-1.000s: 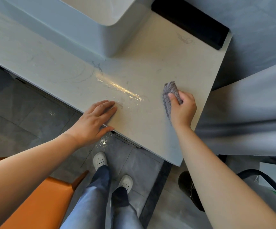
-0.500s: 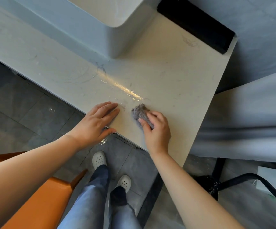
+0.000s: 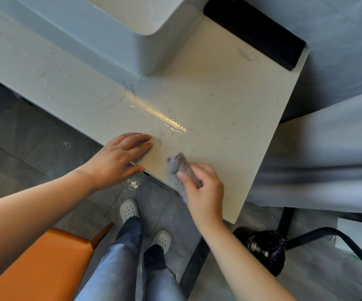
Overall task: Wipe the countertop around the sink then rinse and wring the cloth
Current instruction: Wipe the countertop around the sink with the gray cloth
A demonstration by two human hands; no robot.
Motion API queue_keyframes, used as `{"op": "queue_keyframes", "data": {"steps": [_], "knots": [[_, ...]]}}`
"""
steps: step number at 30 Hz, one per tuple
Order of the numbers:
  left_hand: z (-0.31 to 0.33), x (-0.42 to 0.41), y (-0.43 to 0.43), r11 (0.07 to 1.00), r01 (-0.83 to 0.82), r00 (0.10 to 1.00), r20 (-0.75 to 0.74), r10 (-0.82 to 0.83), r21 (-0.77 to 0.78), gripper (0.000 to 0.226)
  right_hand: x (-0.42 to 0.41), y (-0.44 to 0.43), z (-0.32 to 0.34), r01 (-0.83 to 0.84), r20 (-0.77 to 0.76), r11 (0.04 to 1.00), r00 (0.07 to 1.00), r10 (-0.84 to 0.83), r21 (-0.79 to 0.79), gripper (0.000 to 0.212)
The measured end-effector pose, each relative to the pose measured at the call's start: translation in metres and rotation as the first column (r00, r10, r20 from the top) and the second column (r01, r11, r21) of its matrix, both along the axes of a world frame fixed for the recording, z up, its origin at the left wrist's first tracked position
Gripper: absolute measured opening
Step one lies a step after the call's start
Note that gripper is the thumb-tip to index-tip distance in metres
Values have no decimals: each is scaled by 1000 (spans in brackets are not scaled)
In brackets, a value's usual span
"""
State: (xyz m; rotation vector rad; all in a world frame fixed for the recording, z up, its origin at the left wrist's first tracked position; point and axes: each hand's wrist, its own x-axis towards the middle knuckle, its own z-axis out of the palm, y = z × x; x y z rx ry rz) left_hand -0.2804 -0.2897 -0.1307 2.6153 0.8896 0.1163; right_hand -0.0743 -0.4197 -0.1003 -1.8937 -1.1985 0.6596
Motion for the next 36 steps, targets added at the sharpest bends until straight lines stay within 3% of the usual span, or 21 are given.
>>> {"op": "queue_keyframes", "data": {"steps": [4,14,25,30,36], "knots": [[-4,0,-4,1000,-22,1000,-9,22,-8,64,44,54,5,164,41,984,985,-167,72,20],[-9,-2,-4,1000,-20,1000,20,20,-17,62,72,127,-33,267,187,963,945,-269,37,27],[-2,-6,-12,996,-78,994,68,82,-52,64,22,108,-33,17,259,1000,966,-22,23,31],[2,-33,-18,965,-262,950,171,263,-29,48,-10,79,-32,-78,280,995,958,59,57,25],[3,-43,-14,956,-292,952,96,290,14,55,-39,40,-30,-220,280,976,937,209,6,29]]}}
